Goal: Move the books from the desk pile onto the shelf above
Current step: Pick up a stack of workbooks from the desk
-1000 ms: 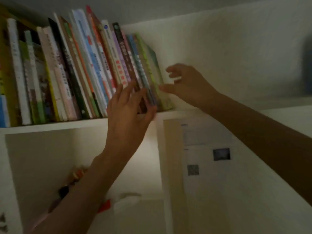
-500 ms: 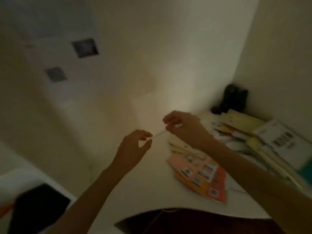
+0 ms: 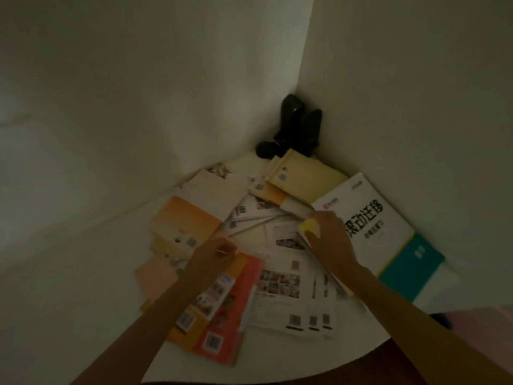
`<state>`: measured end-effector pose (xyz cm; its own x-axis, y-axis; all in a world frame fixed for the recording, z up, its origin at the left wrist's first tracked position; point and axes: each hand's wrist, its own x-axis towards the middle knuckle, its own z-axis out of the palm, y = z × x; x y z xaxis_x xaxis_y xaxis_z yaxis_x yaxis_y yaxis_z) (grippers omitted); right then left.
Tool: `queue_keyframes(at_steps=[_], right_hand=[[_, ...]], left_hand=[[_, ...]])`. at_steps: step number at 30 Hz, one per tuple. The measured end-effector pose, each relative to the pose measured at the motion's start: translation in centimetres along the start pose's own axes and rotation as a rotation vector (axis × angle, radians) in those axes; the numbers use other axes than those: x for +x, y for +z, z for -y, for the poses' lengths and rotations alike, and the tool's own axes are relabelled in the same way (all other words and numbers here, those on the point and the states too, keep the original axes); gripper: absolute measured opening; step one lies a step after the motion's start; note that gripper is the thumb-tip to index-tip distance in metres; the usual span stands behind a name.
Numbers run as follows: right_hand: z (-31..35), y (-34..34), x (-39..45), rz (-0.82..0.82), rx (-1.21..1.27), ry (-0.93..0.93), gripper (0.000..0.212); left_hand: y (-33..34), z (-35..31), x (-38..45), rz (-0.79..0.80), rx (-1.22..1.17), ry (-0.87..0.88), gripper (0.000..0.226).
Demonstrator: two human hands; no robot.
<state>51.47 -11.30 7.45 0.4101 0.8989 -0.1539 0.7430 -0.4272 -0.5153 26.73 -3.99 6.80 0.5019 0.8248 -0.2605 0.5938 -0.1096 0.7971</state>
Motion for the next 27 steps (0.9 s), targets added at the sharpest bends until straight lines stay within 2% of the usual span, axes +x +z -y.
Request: queue_keyframes(at_steps=[4,7,11,14,17,20,22,24,27], right_hand=[[-6.6,-0.3,-0.2,0.029,-0.197,0.222,0.097],[-8.4,1.2,-1.5,0.075,-0.201,0.325,0.109],[-7.4,2.5,-1.7,0.062,-0.176,0.370,0.102],[-6.2,2.4,-1.8,0.088,-0.153,0.392,0.086],[-5.8,1.4,-2.4,0.122,-0.164,0.279,0.065],[-7.1,-0.3,-3.0,0.122,-0.117,0.165,0.057],[-9.0,-1.2,-2.7,0.043,0.027,0.216,0.046],[-11.5,-1.3,-2.3,-0.088,0.065,0.323,0.049],[-14.2,-0.6,-2.1,-0.126,0.146,0.516,0.057]], left_hand=[[6.1,-2.7,4.4,0.136,-0.155,-0.100,0.021],[9.4,-4.5,7.2,0.180,-0.263,-0.258,0.011],[11.7,-5.7,8.8,0.201,-0.284,-0.289,0.022],[12.8,-6.5,8.6,0.212,-0.365,-0.301,0.022],[13.8,-7.2,8.7,0.170,-0.450,-0.310,0.021],[15.0,-7.6,9.2,0.059,-0.316,-0.262,0.024],[15.8,-7.7,9.9,-0.039,-0.262,-0.236,0.031],[16.7,-7.7,10.7,-0.100,-0.253,-0.264,0.035],[17.5,-7.4,11.0,-0.135,-0.276,-0.307,0.027]])
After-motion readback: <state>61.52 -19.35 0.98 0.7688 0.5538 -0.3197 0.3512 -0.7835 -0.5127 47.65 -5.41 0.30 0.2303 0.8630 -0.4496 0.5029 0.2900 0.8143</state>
